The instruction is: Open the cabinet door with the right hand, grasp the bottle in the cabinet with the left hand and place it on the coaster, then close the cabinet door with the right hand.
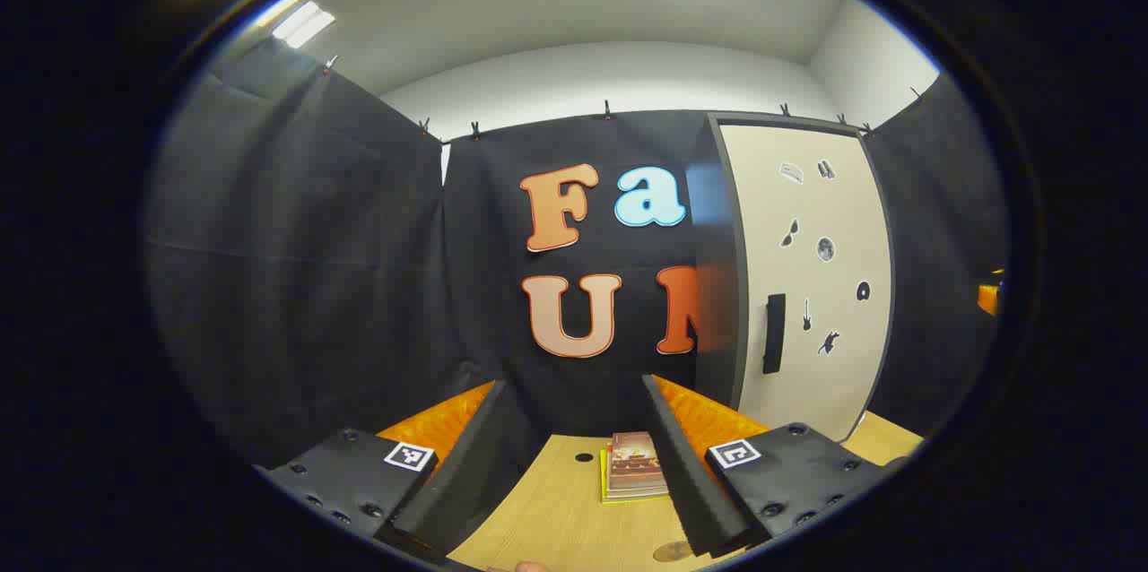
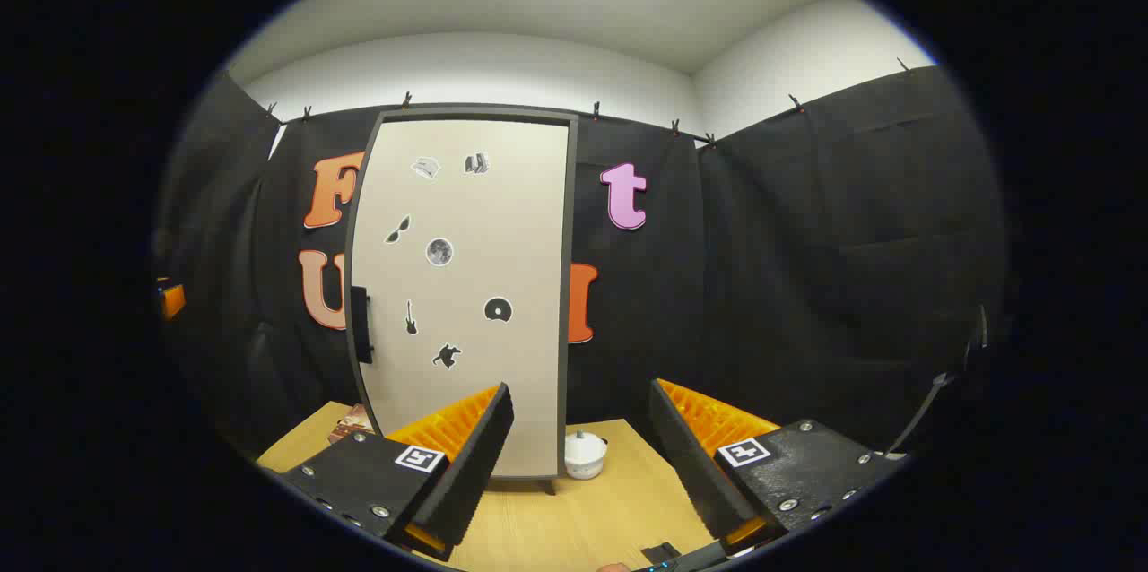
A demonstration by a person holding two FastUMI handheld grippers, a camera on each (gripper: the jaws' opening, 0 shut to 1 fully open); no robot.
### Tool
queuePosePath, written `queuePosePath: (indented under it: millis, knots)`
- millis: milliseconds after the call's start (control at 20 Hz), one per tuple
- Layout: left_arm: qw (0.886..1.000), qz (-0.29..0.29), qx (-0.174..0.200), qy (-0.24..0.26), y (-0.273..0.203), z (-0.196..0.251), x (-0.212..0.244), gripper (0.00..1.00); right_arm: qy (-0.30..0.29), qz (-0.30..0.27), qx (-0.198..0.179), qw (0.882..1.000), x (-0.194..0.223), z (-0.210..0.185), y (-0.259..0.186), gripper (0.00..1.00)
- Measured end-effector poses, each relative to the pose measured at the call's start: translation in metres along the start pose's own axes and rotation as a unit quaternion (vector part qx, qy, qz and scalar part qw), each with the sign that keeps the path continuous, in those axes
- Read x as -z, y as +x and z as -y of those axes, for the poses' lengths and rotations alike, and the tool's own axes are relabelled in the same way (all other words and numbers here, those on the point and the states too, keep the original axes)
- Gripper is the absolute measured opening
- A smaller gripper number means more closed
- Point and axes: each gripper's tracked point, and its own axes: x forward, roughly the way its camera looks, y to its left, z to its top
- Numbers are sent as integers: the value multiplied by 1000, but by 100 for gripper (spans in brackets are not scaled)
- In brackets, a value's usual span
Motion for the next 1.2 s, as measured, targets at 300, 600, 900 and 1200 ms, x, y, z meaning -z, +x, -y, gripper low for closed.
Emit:
queuePosePath:
  millis: [300, 600, 900, 1200]
  knots:
    - [1000, -3, -1, -4, -24, 16, 3, 97, 18, -23, -11, 1000, 15, 20, -4, 95]
    - [1000, -10, -2, -8, -28, 11, 6, 97, 4, -25, 0, 1000, 12, 25, -10, 95]
    - [1000, -2, 10, 1, -13, -8, 0, 98, 1, -21, 11, 1000, 4, -1, -16, 95]
    - [1000, 3, 23, 17, -1, -32, 0, 95, 10, -25, -4, 1000, -1, -59, -9, 95]
